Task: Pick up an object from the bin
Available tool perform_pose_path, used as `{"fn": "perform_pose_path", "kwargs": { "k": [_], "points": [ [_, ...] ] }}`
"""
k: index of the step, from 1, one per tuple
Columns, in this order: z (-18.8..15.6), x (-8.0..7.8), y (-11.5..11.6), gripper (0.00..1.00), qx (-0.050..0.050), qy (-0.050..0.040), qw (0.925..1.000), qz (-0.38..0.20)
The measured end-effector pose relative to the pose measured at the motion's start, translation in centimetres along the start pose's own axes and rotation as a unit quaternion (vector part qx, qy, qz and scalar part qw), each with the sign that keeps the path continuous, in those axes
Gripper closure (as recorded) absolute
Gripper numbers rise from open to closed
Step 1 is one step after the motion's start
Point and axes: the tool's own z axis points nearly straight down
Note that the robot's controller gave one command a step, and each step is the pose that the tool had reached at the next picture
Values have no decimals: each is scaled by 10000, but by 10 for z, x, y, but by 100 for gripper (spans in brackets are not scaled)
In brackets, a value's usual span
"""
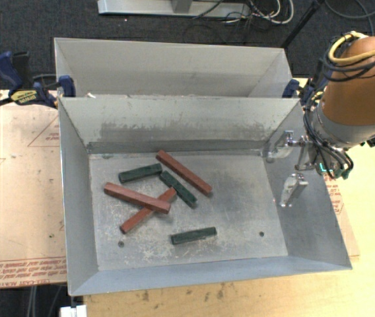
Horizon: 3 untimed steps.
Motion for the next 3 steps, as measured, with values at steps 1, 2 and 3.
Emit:
{"fn": "perform_pose_path", "kwargs": {
  "k": [1,2,3],
  "points": [
    [-5,-1,0,0,7,-40,10000,-13],
    [40,-6,40,0,20,-77,9999,-76],
    [56,22,102,0,1,-17,9999,110]
  ]
}}
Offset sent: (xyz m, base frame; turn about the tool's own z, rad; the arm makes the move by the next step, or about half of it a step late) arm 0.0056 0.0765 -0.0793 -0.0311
